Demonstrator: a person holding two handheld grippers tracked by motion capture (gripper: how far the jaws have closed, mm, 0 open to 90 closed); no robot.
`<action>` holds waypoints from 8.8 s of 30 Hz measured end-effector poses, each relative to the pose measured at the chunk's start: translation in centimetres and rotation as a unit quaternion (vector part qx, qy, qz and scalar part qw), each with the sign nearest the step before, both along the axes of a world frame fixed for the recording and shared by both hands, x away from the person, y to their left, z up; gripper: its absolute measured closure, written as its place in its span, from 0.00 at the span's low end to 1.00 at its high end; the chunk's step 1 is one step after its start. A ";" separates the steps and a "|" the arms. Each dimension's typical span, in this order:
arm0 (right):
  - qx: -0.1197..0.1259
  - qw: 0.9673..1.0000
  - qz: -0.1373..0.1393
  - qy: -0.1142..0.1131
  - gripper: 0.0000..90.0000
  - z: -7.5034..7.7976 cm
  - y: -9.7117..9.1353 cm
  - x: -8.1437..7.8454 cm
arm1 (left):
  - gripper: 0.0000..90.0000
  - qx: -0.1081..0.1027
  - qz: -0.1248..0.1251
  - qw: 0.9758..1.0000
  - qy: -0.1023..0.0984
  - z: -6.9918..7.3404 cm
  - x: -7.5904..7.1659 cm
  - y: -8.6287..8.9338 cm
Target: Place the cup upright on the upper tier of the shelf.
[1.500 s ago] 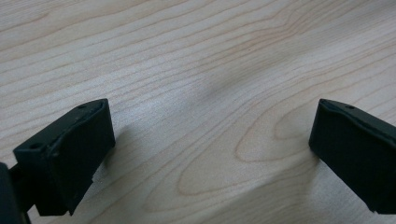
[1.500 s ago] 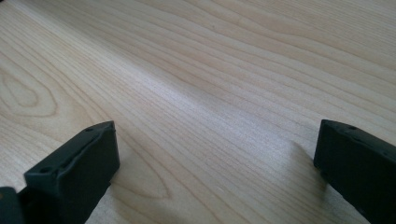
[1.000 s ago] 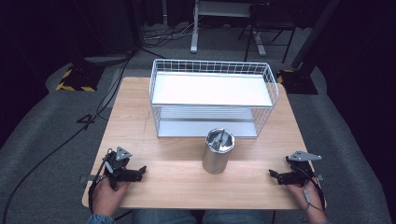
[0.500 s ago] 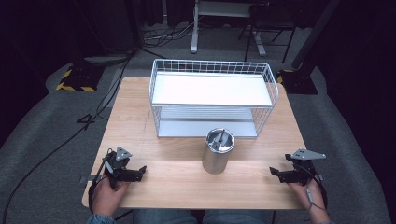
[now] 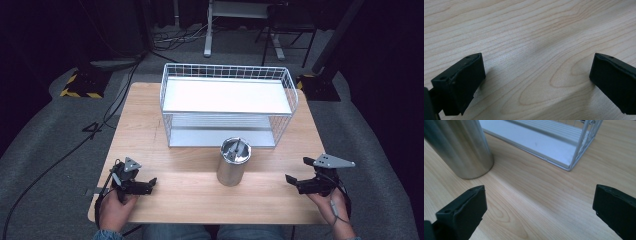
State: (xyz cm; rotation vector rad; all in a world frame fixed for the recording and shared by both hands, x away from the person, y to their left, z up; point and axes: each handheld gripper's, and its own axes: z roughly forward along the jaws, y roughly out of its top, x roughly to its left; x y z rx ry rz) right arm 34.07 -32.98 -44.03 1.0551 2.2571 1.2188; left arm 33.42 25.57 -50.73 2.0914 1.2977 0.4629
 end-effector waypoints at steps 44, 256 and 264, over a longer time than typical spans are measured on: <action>0.025 0.993 0.110 -0.034 0.00 6.1 9.0 1.2 | 0.01 0.000 0.000 1.000 0.000 0.0 0.0 0.0; 0.023 0.998 0.045 -0.048 0.04 22.3 19.3 19.6 | 0.01 0.003 0.003 1.000 0.000 0.0 -0.1 0.0; 0.013 0.998 0.041 -0.041 0.04 21.7 19.2 19.8 | 0.01 0.003 0.002 1.000 -0.001 0.0 -0.1 0.0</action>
